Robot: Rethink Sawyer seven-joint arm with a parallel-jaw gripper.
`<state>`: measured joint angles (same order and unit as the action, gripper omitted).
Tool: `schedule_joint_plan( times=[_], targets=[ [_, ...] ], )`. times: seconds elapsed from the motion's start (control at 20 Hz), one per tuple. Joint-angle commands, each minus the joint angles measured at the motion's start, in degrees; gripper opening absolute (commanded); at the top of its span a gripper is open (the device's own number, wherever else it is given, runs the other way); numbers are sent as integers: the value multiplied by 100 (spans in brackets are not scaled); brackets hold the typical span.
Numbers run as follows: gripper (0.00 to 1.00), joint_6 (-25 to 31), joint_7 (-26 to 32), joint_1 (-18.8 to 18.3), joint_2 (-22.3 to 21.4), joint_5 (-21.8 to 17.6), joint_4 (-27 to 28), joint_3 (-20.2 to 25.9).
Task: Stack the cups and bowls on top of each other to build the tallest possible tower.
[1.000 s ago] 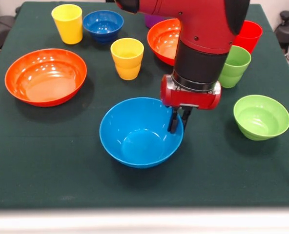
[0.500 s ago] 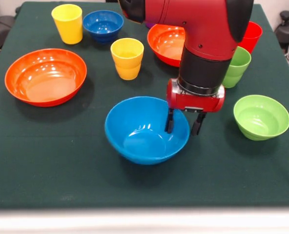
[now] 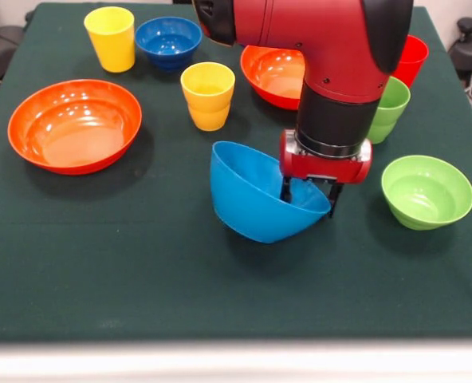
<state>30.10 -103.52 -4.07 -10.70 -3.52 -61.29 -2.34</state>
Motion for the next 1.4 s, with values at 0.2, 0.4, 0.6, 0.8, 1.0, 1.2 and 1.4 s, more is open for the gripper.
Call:
schedule_joint_plan(
  times=[0.2,0.4,0.6,0.8,1.0,1.2,1.4],
  targets=[
    [100,950,-614,-77,-289,452,-672,442],
    [100,983,-627,-71,-365,564,-746,451],
    [100,1059,-617,-57,-530,658,-893,435],
    [100,1225,-564,-55,-578,724,-834,398],
    [100,1196,-436,-69,-644,683,-873,368],
    [100,1200,-251,-185,-757,647,-1000,403],
    [100,1227,-121,-305,-857,594,-1123,408]
  ],
)
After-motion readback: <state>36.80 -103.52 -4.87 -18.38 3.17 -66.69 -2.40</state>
